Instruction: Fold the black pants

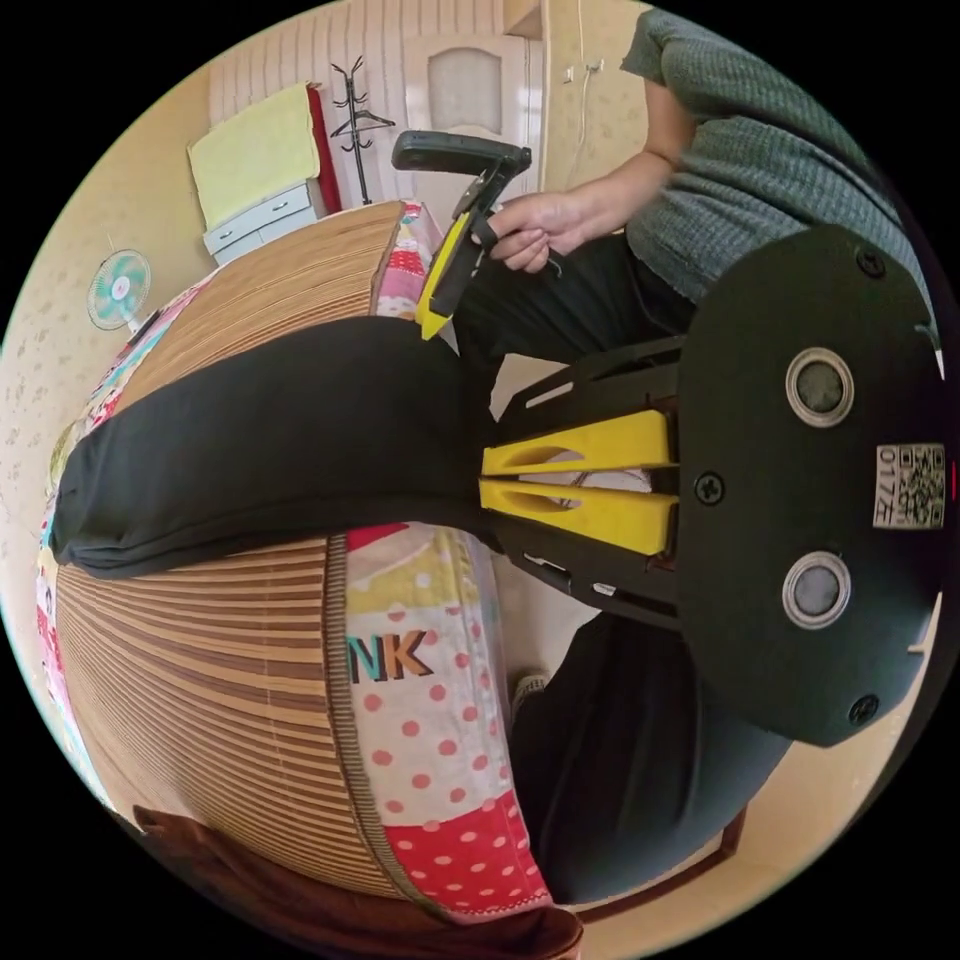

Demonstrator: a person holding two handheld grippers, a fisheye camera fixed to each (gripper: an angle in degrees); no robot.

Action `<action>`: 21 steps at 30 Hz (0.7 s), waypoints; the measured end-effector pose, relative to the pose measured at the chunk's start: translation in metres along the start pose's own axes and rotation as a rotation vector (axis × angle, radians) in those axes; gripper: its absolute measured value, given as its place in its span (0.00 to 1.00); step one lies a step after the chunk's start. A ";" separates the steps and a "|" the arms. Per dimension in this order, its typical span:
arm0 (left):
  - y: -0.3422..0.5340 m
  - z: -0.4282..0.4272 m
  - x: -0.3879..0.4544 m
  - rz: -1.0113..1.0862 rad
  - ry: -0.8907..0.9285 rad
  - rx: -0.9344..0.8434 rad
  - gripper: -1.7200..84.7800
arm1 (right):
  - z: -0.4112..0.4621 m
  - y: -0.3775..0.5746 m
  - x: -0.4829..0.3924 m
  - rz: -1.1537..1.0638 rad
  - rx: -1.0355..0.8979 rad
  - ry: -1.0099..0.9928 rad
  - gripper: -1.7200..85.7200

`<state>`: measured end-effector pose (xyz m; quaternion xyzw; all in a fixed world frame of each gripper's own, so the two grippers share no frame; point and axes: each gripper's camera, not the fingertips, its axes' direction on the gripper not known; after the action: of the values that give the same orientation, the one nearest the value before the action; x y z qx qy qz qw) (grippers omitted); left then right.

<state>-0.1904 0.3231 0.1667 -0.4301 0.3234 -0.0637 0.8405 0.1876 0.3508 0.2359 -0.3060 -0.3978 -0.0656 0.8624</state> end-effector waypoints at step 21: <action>-0.049 -0.020 0.023 0.047 -0.064 0.218 0.11 | -0.012 -0.018 0.054 0.070 -0.118 -0.202 0.04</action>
<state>-0.1762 0.2703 0.1846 -0.3303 0.2974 -0.0650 0.8934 0.2249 0.3363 0.2776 -0.3751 -0.4673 -0.0276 0.8001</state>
